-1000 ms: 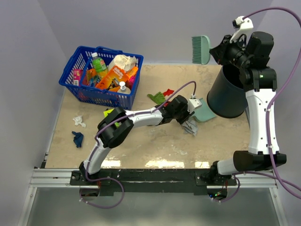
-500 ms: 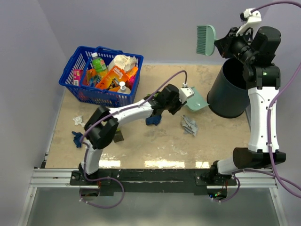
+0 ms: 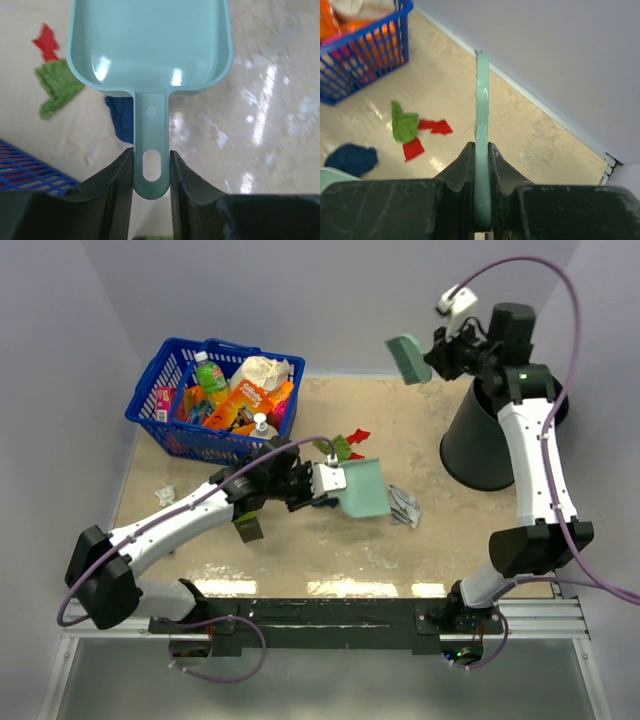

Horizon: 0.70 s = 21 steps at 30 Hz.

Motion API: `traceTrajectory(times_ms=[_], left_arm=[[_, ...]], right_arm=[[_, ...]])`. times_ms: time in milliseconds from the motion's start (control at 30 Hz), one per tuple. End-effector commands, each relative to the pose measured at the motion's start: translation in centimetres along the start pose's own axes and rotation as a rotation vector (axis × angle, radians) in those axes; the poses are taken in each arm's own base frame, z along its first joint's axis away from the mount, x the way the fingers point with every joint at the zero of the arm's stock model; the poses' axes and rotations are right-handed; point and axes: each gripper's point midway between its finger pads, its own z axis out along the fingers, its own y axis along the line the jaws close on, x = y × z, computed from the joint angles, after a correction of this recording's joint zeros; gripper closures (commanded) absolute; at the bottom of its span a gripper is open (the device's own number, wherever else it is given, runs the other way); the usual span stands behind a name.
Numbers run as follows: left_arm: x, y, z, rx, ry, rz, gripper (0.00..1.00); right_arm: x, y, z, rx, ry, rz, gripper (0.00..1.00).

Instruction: Sweep away the paper scraps from the table

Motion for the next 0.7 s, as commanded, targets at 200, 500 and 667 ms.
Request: traceTrajectory(times_ms=[200, 500, 667], left_arm=[[5.7, -7.7, -5.2, 0.265, 0.063, 0.195, 1.00], [8.1, -9.7, -8.4, 0.260, 0.149, 0.078, 1.00], [9.9, -10.9, -10.8, 0.302, 0.243, 0.064, 1.00]], right_arm=[[8.5, 3.5, 9.7, -0.037, 0.220, -0.477, 1.00], [11.6, 11.2, 17.5, -0.145, 0.206, -0.845, 1.00], [16.4, 14.0, 17.9, -0.265, 0.287, -1.107, 1.00]])
